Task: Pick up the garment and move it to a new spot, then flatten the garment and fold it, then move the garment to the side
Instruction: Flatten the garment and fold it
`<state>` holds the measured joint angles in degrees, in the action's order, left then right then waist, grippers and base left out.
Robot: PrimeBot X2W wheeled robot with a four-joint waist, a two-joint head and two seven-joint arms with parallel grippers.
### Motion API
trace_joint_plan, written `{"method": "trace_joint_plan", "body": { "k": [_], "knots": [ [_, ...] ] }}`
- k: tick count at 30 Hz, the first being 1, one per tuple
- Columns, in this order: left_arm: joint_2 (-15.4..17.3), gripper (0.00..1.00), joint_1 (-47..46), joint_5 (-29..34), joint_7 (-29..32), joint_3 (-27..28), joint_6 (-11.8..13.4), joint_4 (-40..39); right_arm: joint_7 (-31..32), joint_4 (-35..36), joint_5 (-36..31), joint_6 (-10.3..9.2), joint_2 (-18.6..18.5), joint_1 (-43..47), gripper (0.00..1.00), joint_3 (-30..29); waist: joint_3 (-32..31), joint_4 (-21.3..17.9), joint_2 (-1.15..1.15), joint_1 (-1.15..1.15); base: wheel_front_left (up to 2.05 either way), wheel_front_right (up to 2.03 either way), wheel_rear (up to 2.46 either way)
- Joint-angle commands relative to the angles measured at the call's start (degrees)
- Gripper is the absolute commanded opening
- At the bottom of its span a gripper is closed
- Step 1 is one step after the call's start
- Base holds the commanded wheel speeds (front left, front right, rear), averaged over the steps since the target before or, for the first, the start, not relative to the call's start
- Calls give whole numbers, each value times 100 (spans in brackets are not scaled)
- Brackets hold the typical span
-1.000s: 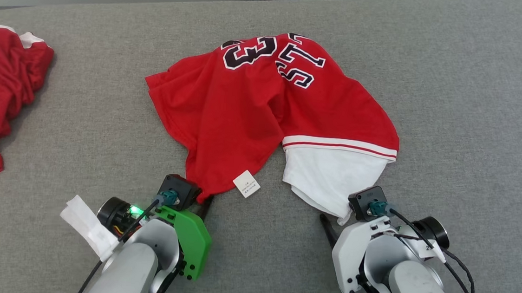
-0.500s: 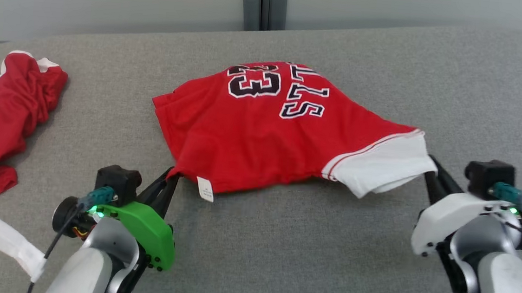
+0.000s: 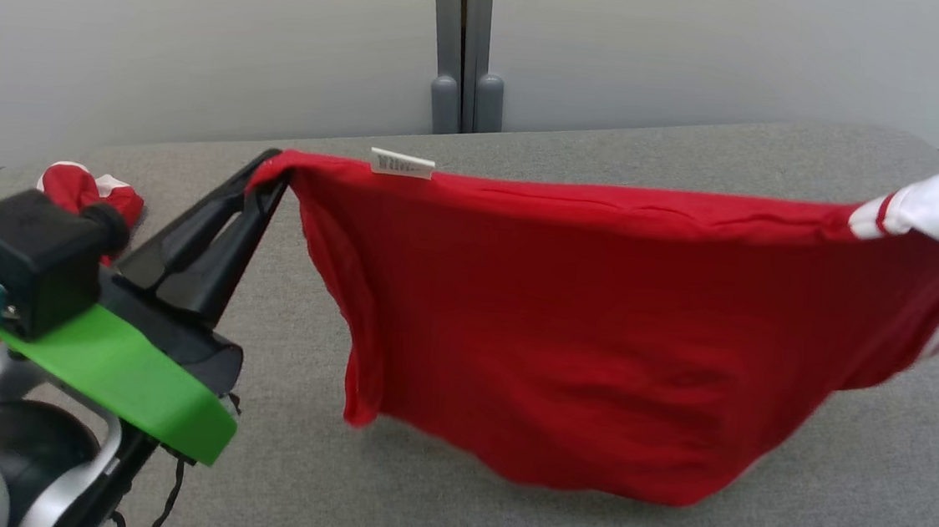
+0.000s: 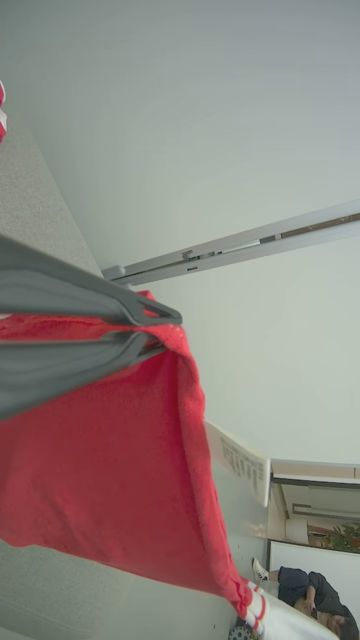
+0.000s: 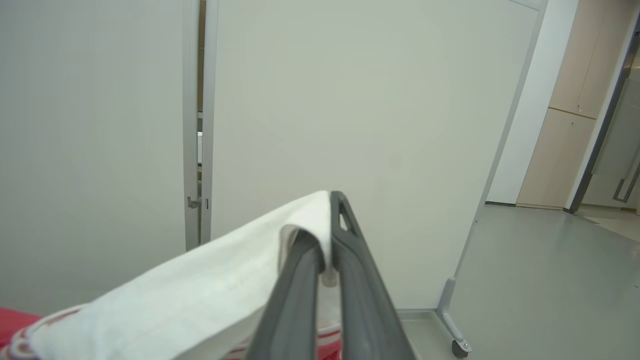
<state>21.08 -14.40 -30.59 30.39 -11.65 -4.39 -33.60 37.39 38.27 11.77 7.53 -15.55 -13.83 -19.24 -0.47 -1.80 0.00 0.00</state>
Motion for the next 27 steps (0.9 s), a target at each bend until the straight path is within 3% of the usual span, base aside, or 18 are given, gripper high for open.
{"method": "trace_joint_plan", "body": {
  "k": [1, 7, 10, 15, 20, 23, 27],
  "knots": [
    [68, 0, -192, -135, 157, 39, 6, -113, 159, 83, 120, -8, -152, -207, 0, -85, 0, -28, 0, 0, 0, 0, 0],
    [284, 0, -1036, -615, 861, 293, 74, -377, 888, 168, 608, -8, -745, -1238, 0, -18, 465, -119, 0, 0, 0, 0, 0],
    [317, 0, -1437, -794, 961, 403, 50, -190, 1061, -81, 729, -8, -599, -1735, 0, 320, 911, -132, 0, 0, 0, 0, 0],
    [495, 0, -2672, -714, 856, 447, -134, 788, 1065, -903, 238, -7, -435, -3051, 0, 1011, 2008, 9, 0, 0, 0, 0, 0],
    [540, 0, -4522, -452, 244, 339, -261, 2221, 663, -2199, -583, -8, 220, -5004, 0, 1590, 3136, 162, 0, 0, 0, 0, 0],
    [475, 0, -5781, -152, -298, 199, -291, 3334, 35, -3241, -1429, -8, 669, -6369, 0, 1806, 3674, 157, 0, 0, 0, 0, 0],
    [438, 0, -7117, 219, -1102, -6, -303, 4592, -956, -4502, -2169, -11, 1189, -7851, 0, 1506, 4241, 63, 0, 0, 0, 0, 0]
  ]
}}
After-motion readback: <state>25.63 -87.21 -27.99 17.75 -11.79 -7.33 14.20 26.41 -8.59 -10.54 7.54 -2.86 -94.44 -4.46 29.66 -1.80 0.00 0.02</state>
